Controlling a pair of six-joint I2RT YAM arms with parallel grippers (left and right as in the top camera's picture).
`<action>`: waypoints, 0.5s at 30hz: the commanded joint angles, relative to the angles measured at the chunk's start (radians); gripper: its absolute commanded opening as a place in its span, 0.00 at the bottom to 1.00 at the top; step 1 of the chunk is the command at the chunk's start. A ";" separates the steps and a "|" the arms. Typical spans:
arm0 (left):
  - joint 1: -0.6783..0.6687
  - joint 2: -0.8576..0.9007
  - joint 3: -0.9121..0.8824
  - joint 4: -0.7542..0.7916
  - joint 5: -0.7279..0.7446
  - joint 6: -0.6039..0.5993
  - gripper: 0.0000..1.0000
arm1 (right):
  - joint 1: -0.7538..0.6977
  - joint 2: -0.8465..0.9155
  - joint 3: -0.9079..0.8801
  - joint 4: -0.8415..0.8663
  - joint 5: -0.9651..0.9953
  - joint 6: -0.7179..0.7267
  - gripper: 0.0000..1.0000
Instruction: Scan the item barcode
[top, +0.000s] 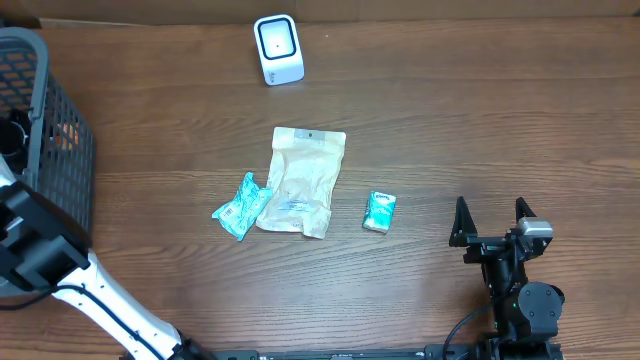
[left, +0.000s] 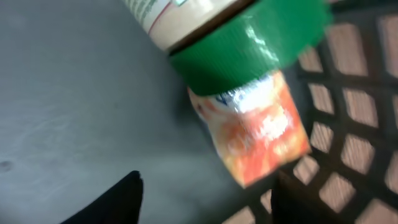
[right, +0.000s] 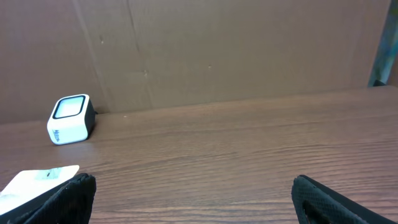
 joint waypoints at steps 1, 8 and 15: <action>-0.003 0.039 -0.004 0.007 -0.014 -0.135 0.49 | -0.002 -0.005 -0.010 0.006 0.005 -0.005 1.00; -0.021 0.114 -0.004 0.023 -0.051 -0.159 0.44 | -0.002 -0.005 -0.010 0.006 0.005 -0.005 1.00; -0.042 0.148 -0.005 0.016 -0.093 -0.147 0.24 | -0.002 -0.005 -0.010 0.006 0.005 -0.005 1.00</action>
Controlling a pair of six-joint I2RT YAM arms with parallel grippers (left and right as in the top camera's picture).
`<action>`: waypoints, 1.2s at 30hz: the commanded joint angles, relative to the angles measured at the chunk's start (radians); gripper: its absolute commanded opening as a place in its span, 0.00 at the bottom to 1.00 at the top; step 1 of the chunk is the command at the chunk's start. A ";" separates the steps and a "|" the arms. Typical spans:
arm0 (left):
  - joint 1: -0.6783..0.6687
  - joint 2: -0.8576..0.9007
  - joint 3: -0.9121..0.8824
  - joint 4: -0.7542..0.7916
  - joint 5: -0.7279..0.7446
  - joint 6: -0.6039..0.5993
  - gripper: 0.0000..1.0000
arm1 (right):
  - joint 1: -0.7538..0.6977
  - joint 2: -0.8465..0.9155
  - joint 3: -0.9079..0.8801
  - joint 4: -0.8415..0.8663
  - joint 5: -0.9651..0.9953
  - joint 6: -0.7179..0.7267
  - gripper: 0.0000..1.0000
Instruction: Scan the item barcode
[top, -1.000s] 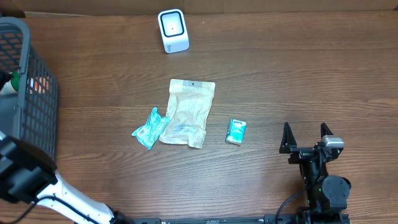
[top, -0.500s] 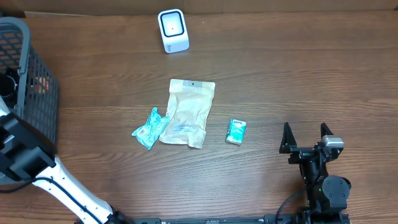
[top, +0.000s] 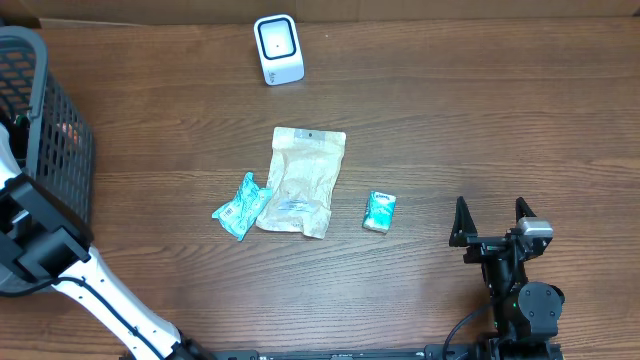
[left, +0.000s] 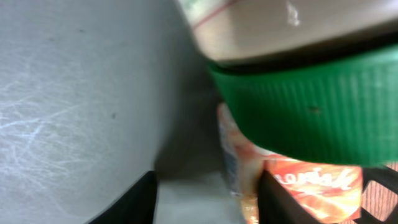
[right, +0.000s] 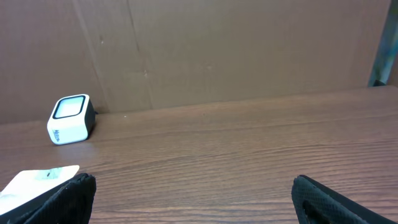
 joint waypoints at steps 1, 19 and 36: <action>-0.021 0.074 -0.008 -0.019 -0.050 -0.002 0.11 | -0.002 -0.005 -0.010 0.006 0.005 -0.005 1.00; -0.024 -0.011 0.051 -0.042 -0.143 -0.002 0.16 | -0.002 -0.005 -0.010 0.006 0.005 -0.005 1.00; -0.039 -0.005 -0.144 0.071 -0.184 0.038 0.04 | -0.002 -0.005 -0.010 0.006 0.005 -0.005 1.00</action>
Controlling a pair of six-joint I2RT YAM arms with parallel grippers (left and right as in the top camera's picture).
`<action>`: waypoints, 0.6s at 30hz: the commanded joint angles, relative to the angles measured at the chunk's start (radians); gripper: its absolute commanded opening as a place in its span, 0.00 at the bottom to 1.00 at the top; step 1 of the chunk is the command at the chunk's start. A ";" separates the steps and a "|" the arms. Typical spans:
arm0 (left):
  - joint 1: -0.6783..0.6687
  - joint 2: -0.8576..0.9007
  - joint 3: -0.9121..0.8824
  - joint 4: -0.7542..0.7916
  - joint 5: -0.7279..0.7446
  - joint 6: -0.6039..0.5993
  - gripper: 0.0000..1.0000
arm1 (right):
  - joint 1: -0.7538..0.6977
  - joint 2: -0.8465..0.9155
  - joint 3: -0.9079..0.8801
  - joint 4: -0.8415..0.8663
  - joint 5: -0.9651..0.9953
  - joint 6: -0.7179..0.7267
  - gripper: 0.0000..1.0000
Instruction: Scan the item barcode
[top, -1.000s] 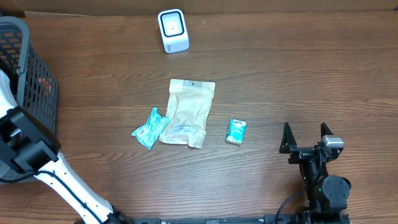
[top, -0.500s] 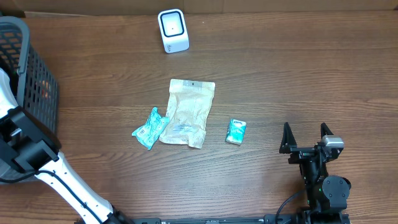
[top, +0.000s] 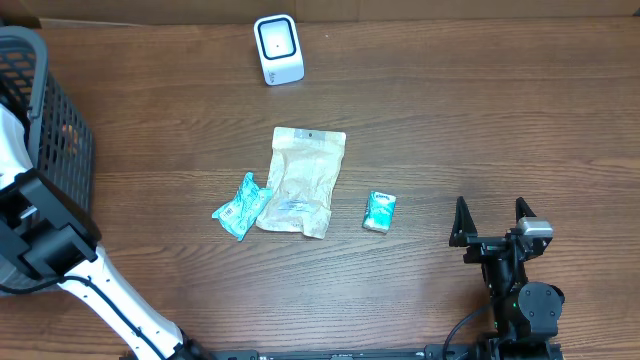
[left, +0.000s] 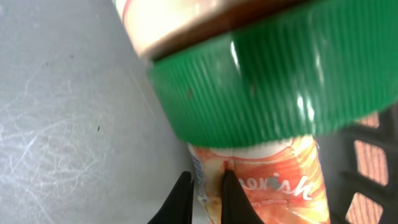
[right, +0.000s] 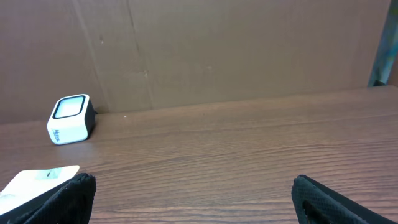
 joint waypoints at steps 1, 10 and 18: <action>0.004 0.042 -0.057 -0.034 -0.051 0.060 0.04 | -0.002 -0.005 -0.010 0.006 0.005 -0.005 1.00; 0.025 -0.024 0.009 -0.147 -0.055 0.102 0.04 | -0.002 -0.005 -0.010 0.006 0.005 -0.005 1.00; 0.063 -0.169 0.016 -0.215 -0.056 0.076 0.04 | -0.002 -0.005 -0.010 0.006 0.005 -0.005 1.00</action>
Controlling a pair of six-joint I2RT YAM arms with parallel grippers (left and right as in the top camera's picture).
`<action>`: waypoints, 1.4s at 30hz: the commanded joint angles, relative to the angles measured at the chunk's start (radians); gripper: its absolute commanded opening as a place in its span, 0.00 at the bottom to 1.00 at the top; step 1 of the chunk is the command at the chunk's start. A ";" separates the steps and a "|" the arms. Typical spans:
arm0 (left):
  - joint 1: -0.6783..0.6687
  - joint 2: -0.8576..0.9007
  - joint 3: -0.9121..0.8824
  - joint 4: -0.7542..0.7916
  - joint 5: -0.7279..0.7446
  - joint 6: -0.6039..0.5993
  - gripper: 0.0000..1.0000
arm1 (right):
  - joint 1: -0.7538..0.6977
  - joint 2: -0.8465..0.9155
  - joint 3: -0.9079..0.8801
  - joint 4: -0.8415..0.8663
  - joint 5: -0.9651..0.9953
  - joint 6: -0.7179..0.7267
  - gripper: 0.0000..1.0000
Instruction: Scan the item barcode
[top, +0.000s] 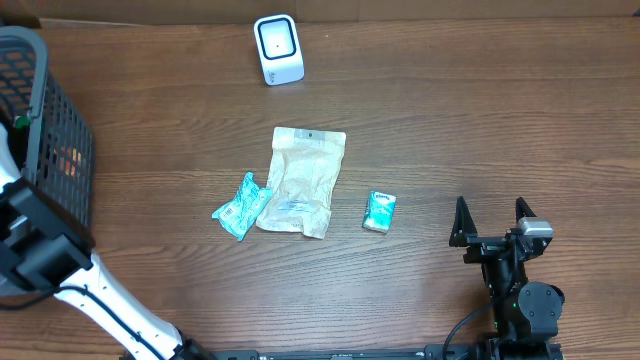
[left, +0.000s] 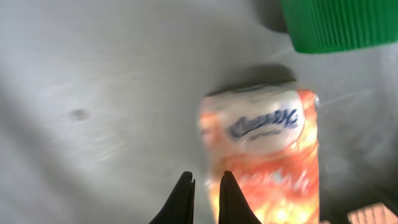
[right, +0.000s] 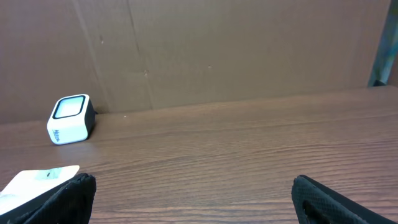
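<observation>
In the left wrist view my left gripper (left: 205, 200) is down inside the basket, its fingers drawn close on the left edge of an orange tissue pack (left: 264, 146). The pack is blurred and throws a shadow on the grey basket floor. A bottle's green cap (left: 339, 22) shows at the top right, apart from the pack. The white scanner (top: 278, 48) stands at the table's far edge. My right gripper (top: 492, 215) rests open near the front right, holding nothing.
The black mesh basket (top: 60, 120) stands at the left edge. A kraft pouch (top: 300, 180), a teal packet (top: 240, 205) and a small teal packet (top: 379, 211) lie mid-table. A brown cardboard wall (right: 236, 43) backs the table.
The green cap lay over the orange pack's top; now the pack shows whole, clear of the cap, with my left fingers still at its edge. The right arm has not moved.
My left gripper was open in the basket over the orange pack and the green-capped bottle. It then stood lower, open around the pack's edge. Then it was shut on that edge under the cap. Now the pack is clear of the bottle.
</observation>
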 joint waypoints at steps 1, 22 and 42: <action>0.016 -0.102 0.008 -0.015 -0.024 0.001 0.04 | -0.002 -0.005 -0.010 0.005 0.005 -0.005 1.00; -0.020 0.099 0.007 0.016 0.003 0.001 0.94 | -0.002 -0.005 -0.010 0.005 0.005 -0.005 1.00; 0.005 0.116 0.167 -0.170 0.005 0.001 0.04 | -0.002 -0.005 -0.010 0.005 0.005 -0.005 1.00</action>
